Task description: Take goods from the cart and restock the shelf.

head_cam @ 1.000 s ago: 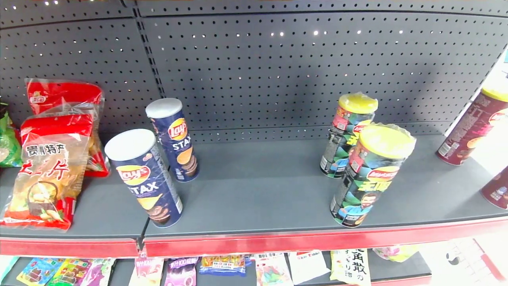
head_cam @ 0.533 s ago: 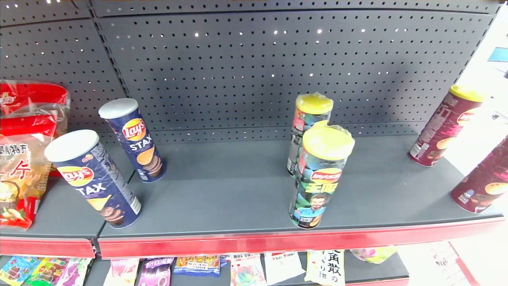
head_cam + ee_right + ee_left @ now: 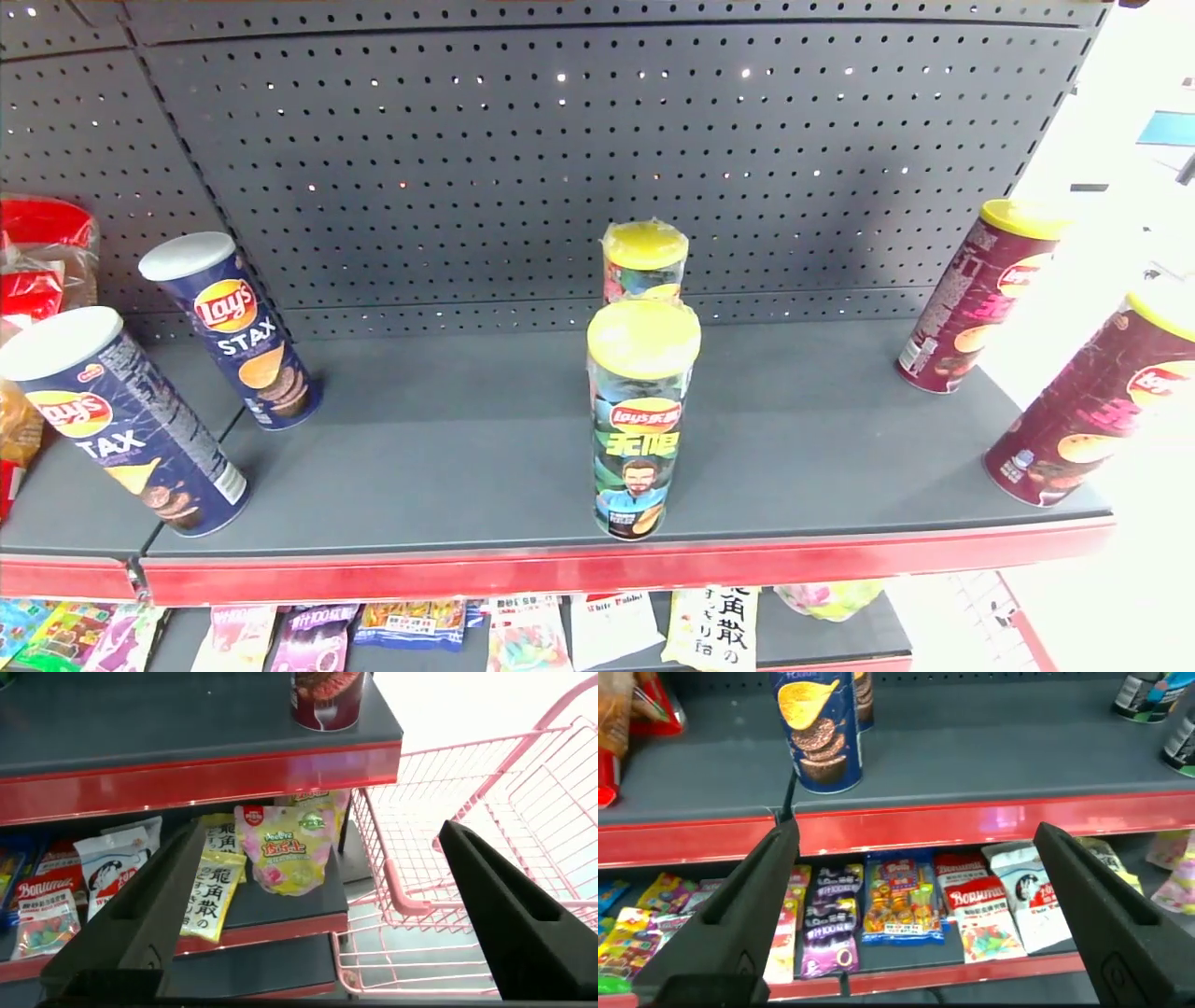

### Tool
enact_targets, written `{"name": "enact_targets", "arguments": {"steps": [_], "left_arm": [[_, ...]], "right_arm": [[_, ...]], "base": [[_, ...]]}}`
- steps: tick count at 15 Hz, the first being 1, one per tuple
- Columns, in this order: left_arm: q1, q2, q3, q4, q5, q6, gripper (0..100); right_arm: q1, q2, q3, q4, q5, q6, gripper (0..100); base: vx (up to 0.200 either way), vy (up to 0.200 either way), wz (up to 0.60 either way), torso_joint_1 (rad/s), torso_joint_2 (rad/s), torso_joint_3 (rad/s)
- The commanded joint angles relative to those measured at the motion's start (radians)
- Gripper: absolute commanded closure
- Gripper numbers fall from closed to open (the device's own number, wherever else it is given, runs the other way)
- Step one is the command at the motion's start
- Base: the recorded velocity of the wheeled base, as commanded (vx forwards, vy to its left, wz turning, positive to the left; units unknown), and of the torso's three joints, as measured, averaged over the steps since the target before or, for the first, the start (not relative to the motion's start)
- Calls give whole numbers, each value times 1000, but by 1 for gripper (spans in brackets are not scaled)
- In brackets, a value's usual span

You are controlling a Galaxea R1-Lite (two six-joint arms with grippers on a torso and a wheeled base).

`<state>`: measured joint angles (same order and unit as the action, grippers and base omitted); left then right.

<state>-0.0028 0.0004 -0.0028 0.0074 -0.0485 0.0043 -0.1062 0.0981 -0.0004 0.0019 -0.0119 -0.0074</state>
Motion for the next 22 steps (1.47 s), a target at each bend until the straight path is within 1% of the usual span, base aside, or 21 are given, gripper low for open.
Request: {"name": "enact_targets", "arguments": {"steps": [1,11,15,22], "left_arm": [[1,0,0,-1,-1,0,0],[1,0,0,-1,-1,0,0],[1,0,0,-1,-1,0,0],[1,0,0,-1,-1,0,0]], "right_arm": [[0,2,0,1,0,0,0],[0,2,-1,1,0,3,0],[0,2,0,1,0,3,0],[0,2,0,1,0,3,0]], "base": [[0,0,0,0,0,0],[0,0,0,0,0,0],[-200,0,0,10,5,-1],[0,0,0,0,0,0]]}}
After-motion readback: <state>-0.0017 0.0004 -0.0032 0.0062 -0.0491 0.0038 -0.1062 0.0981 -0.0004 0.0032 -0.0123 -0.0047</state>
